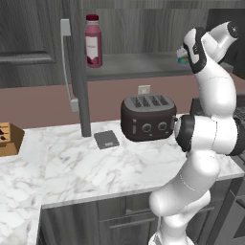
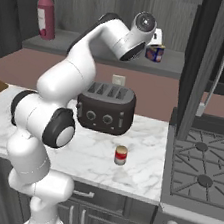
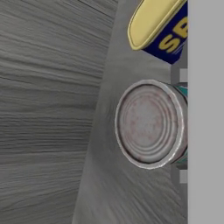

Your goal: Pick the cans from the counter and place them in their designated side in the cabinet.

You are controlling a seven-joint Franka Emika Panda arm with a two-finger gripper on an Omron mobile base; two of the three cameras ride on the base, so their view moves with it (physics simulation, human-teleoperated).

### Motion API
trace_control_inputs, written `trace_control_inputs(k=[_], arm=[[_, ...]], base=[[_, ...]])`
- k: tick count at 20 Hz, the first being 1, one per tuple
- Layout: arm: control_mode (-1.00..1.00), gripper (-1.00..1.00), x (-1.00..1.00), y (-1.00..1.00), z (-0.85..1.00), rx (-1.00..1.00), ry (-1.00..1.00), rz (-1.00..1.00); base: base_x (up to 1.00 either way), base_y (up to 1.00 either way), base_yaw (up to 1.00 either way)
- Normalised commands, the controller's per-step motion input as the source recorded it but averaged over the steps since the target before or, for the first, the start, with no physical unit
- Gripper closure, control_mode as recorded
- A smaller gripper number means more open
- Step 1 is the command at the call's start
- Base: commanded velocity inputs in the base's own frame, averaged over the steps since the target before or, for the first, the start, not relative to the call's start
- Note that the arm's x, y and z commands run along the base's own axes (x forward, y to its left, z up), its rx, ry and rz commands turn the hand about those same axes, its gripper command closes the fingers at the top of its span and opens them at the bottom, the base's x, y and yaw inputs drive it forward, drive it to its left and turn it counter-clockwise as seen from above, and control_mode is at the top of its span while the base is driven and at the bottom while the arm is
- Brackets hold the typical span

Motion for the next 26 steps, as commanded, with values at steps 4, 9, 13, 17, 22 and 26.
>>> trace_control_inputs(k=[4,9,13,17,22,26], arm=[[-1.0,1.0,0.13,-0.04,-0.14,0.0,0.0,0.0],[-1.0,1.0,0.08,0.0,-0.21,0.0,0.01,0.0],[-1.0,1.0,0.0,0.0,-0.24,0.0,0.0,0.0],[-1.0,1.0,0.0,0.0,-0.28,0.0,0.0,0.0],[-1.0,1.0,-0.02,0.02,-0.29,0.0,0.0,0.0],[-1.0,-1.0,-0.09,0.03,-0.23,0.0,0.0,0.0]], base=[[0.0,0.0,0.0],[0.0,0.0,0.0],[0.0,0.0,0.0],[0.0,0.0,0.0],[0.0,0.0,0.0],[0.0,0.0,0.0]])
